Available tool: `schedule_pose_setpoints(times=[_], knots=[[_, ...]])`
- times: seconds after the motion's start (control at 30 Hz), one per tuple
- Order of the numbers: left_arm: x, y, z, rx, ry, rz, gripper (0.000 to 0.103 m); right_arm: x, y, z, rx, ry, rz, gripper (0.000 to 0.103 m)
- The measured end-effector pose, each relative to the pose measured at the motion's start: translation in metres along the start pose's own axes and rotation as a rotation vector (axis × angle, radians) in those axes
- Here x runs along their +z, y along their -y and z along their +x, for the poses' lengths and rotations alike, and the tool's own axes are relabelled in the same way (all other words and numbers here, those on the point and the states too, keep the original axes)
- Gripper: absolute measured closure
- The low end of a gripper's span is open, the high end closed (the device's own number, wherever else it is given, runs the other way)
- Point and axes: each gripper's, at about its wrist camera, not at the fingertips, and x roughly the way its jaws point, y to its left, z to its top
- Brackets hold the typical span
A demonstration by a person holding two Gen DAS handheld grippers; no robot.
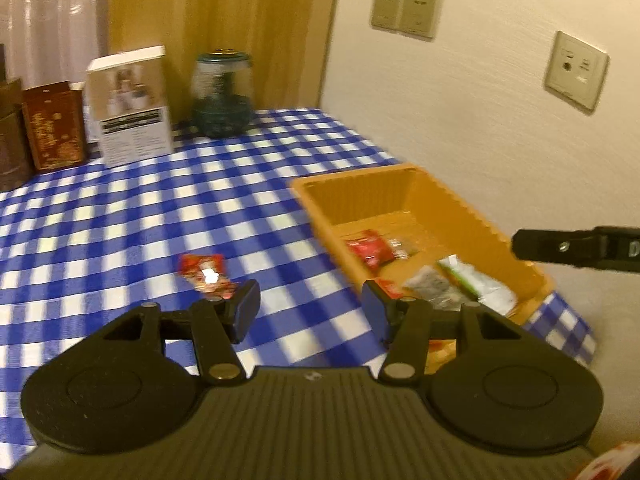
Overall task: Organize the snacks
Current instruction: 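Move both tools away from the tray toward the candies on the tablecloth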
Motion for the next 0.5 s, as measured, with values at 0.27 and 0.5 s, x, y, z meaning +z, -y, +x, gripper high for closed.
schedule_pose_setpoints(times=[0.27,0.5], knots=[[-0.015,-0.061,-0.017,0.118,-0.009,0.001,0.049,-0.01,-0.047,0.013,0.071,-0.002,-0.072,0.044],[-0.023,-0.103,-0.019,0.207,-0.008,-0.027,0.035,-0.023,-0.088,0.04,0.129,-0.03,-0.138,0.044]])
